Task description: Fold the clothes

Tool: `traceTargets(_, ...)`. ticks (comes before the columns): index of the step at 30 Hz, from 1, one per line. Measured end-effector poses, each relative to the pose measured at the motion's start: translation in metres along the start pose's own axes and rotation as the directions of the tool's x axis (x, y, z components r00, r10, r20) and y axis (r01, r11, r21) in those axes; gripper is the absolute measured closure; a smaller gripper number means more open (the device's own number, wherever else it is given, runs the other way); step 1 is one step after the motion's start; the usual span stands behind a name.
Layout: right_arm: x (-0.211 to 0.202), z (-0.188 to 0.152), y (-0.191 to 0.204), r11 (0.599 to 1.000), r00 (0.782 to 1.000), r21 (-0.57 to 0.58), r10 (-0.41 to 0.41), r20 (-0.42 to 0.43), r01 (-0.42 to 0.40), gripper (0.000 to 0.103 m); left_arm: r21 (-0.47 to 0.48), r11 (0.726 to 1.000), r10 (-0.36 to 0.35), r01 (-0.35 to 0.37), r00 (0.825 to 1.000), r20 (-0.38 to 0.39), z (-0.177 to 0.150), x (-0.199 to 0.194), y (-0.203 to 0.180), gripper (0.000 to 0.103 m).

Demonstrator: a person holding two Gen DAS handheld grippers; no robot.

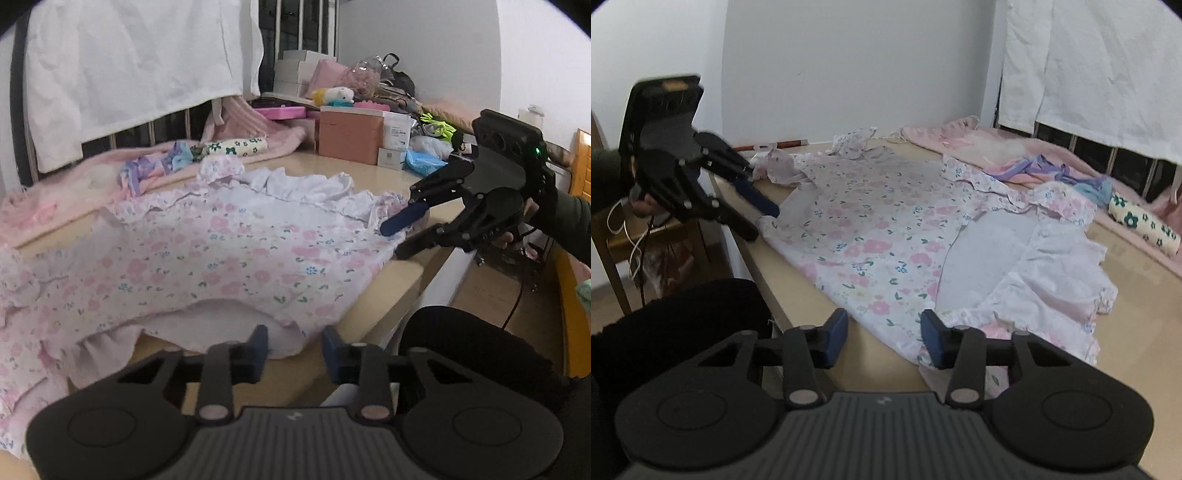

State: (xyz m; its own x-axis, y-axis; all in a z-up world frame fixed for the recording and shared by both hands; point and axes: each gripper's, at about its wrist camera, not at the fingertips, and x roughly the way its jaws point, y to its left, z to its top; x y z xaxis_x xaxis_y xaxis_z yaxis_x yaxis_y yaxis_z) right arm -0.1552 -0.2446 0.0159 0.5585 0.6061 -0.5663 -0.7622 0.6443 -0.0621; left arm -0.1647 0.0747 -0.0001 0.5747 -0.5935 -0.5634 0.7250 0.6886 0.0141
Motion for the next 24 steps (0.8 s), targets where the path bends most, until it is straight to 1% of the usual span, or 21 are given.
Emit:
traceTargets(1, 0.000, 0.000, -0.001, 1.000, 1.000, 0.006, 0.004, 0.001, -0.004, 0.078, 0.004, 1.000, 0.000, 0.000, 1.000, 0.003, 0.000, 0.001, 0.000, 0.089)
traceTargets(3, 0.000, -0.001, 0.000, 1.000, 1.000, 0.009, 0.011, 0.002, -0.011, 0.084, 0.016, 1.000, -0.010, 0.010, 1.000, 0.000, 0.002, 0.002, 0.000, 0.099)
traceTargets(6, 0.000, -0.001, 0.002, 1.000, 1.000, 0.002, 0.011, 0.001, -0.011, 0.096, 0.031, 0.999, -0.026, 0.027, 1.000, -0.017, 0.005, 0.003, -0.001, 0.102)
traceTargets(7, -0.001, 0.000, 0.003, 1.000, 1.000, 0.001, 0.011, -0.004, -0.011, 0.101, 0.023, 0.999, -0.035, 0.035, 0.999, -0.018, 0.006, 0.001, 0.000, 0.102)
traceTargets(10, -0.008, 0.001, 0.008, 0.999, 0.999, 0.002, 0.039, -0.004, -0.039, 0.102, -0.030, 0.997, -0.068, 0.068, 0.998, 0.002, 0.006, -0.011, 0.009, 0.103)
traceTargets(12, -0.016, 0.003, 0.008, 0.999, 0.999, 0.019, 0.051, 0.017, -0.051, 0.103, -0.056, 0.996, -0.060, 0.063, 0.997, 0.046, 0.010, -0.022, 0.017, 0.103)
traceTargets(15, -0.024, 0.014, -0.002, 0.996, 0.996, 0.065, 0.054, 0.069, -0.059, 0.102, -0.103, 0.995, 0.013, 0.000, 0.992, 0.126, 0.025, -0.031, 0.035, 0.103)
traceTargets(17, -0.018, 0.032, -0.017, 0.993, 0.993, 0.106, 0.047, 0.104, -0.058, 0.102, -0.140, 0.989, 0.059, -0.038, 0.987, 0.149, 0.042, -0.023, 0.051, 0.103)
traceTargets(19, -0.005, 0.052, -0.033, 0.993, 0.993, 0.112, 0.025, 0.116, -0.039, 0.102, -0.156, 0.983, 0.117, -0.094, 0.982, 0.146, 0.060, -0.010, 0.065, 0.103)
traceTargets(20, 0.005, 0.062, -0.039, 0.994, 0.994, 0.105, -0.002, 0.107, -0.010, 0.102, -0.164, 0.979, 0.143, -0.120, 0.980, 0.137, 0.068, -0.004, 0.072, 0.103)
traceTargets(22, 0.027, 0.080, -0.051, 0.996, 0.996, 0.085, -0.047, 0.077, 0.041, 0.102, -0.176, 0.971, 0.183, -0.164, 0.979, 0.093, 0.082, 0.005, 0.085, 0.102)
traceTargets(23, 0.037, 0.086, -0.055, 0.996, 0.996, 0.075, -0.061, 0.059, 0.057, 0.102, -0.187, 0.968, 0.184, -0.167, 0.980, 0.074, 0.087, 0.007, 0.092, 0.095)
traceTargets(24, 0.044, 0.089, -0.058, 0.996, 0.997, 0.062, -0.071, 0.040, 0.068, 0.102, -0.207, 0.969, 0.150, -0.132, 0.986, 0.073, 0.088, 0.003, 0.095, 0.084)
